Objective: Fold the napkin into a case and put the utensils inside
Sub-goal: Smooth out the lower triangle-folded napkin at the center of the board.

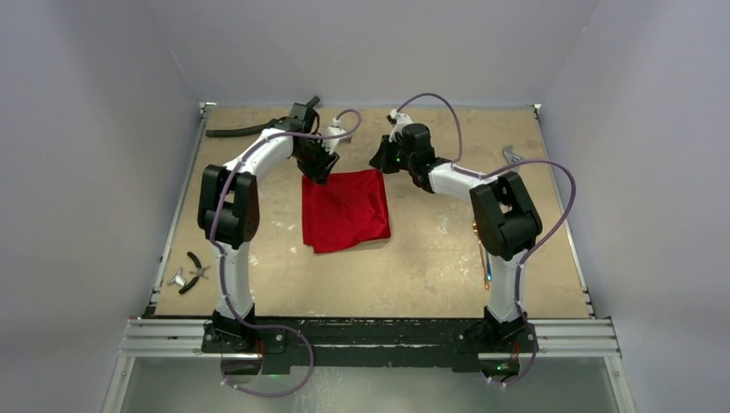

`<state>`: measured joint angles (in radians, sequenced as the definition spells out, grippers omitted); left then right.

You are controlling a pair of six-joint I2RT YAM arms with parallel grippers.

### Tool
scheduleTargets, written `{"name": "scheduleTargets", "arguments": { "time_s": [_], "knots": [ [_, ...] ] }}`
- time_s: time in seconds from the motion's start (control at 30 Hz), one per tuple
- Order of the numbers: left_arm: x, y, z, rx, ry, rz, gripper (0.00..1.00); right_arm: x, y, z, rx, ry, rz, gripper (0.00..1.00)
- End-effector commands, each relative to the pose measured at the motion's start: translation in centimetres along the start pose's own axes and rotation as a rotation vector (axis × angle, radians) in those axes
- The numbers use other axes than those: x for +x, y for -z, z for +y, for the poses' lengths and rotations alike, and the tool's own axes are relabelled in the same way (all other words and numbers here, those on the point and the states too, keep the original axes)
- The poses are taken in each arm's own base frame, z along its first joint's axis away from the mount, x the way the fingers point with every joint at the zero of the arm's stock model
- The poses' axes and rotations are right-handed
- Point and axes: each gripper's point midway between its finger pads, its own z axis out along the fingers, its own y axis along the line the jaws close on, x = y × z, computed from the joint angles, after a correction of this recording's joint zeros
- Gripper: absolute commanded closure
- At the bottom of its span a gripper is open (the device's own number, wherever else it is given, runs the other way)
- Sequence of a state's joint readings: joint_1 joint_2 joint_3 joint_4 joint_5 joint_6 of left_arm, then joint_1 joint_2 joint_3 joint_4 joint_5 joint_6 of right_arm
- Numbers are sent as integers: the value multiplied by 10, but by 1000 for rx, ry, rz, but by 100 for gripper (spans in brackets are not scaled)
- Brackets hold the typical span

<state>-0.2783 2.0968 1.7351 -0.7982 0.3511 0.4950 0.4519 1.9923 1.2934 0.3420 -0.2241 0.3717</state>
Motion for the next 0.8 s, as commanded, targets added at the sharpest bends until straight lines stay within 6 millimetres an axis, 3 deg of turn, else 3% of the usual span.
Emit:
{"name": "scheduleTargets", "arguments": {
  "time_s": [0.0, 0.1, 0.4, 0.5, 0.6, 0.77],
  "knots": [
    [4, 5, 1, -11, -23, -8, 61, 11, -14, 32, -196, -27, 82, 98],
    [12, -4, 14, -73, -24, 15, 62, 21, -24, 29, -214, -55, 112, 100],
    [22, -14, 41, -207, -29, 56, 64, 49, -34, -28, -146, -130, 145, 98],
    [25, -19, 48, -250, -25, 57, 65, 46, -31, -20, -202, -103, 152, 84],
    [29, -26, 52, -272, -30, 76, 67, 29, -22, -5, -261, -53, 126, 70],
    [21, -21, 57, -295, -26, 57, 67, 8, 14, 26, -355, -26, 90, 65]
  ]
}}
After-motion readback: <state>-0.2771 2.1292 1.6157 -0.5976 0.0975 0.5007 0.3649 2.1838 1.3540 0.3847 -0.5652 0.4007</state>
